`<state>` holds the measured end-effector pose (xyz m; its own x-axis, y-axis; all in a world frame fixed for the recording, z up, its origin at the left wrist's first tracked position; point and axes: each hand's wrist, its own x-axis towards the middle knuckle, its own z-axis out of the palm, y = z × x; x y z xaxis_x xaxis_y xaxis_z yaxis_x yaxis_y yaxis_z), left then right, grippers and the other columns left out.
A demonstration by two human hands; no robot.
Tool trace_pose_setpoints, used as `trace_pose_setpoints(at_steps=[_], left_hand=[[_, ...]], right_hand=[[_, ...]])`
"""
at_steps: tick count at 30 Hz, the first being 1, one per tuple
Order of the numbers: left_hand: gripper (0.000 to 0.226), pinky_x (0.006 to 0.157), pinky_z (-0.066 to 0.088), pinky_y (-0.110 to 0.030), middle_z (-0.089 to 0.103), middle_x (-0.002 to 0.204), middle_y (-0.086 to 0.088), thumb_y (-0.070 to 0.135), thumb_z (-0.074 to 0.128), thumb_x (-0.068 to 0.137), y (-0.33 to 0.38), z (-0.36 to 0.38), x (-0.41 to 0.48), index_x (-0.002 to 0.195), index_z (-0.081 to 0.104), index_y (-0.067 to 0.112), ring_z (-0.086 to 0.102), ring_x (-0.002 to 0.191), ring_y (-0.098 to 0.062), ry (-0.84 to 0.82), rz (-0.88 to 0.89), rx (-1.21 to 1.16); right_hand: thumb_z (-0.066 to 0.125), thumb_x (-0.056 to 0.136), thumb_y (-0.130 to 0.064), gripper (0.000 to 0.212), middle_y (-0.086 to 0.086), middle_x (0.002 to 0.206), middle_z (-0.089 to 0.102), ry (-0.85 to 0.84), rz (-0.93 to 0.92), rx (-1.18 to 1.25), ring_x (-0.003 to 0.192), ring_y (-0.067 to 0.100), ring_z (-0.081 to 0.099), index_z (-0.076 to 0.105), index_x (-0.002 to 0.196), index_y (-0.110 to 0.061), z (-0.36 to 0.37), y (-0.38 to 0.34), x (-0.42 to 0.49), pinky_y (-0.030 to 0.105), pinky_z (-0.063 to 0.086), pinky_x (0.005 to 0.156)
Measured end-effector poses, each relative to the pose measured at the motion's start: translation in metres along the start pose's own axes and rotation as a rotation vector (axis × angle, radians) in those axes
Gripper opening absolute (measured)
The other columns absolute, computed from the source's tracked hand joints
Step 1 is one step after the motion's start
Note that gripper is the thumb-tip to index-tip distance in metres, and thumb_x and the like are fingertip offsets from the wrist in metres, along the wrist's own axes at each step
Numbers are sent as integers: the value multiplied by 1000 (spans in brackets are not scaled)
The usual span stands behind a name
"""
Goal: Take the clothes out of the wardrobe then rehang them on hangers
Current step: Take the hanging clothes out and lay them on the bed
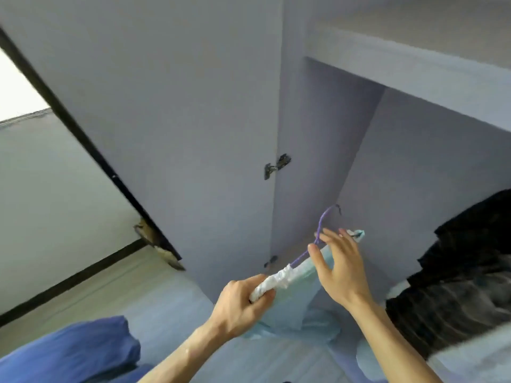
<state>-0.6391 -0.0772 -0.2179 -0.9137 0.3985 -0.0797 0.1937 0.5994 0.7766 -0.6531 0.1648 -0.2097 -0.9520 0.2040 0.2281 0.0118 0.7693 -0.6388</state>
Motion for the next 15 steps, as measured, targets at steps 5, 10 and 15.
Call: trace_pose_setpoints(at_steps=[5, 10, 15], left_hand=[[11, 58, 41, -28, 53, 64, 12, 43, 50, 88, -58, -54, -116, 98, 54, 42, 42, 60, -15, 257, -230, 133], [26, 62, 44, -35, 67, 79, 4, 52, 48, 86, -92, -63, -239, 104, 56, 34, 56, 71, -19, 436, -470, 236], [26, 77, 49, -34, 62, 92, 12, 47, 56, 82, -90, -44, -360, 91, 72, 29, 58, 85, -7, 607, -627, 49]], right_hand=[[41, 96, -51, 35, -17, 69, 54, -254, -314, 60, 72, 18, 51, 50, 74, -25, 88, -78, -36, 33, 37, 76], [41, 97, -53, 36, -17, 67, 45, -385, -537, 154, 68, 14, 45, 43, 72, -28, 143, -151, -112, 27, 27, 74], [38, 99, -58, 46, -10, 73, 50, -537, -772, 246, 70, 17, 47, 49, 71, -23, 162, -211, -197, 32, 27, 74]])
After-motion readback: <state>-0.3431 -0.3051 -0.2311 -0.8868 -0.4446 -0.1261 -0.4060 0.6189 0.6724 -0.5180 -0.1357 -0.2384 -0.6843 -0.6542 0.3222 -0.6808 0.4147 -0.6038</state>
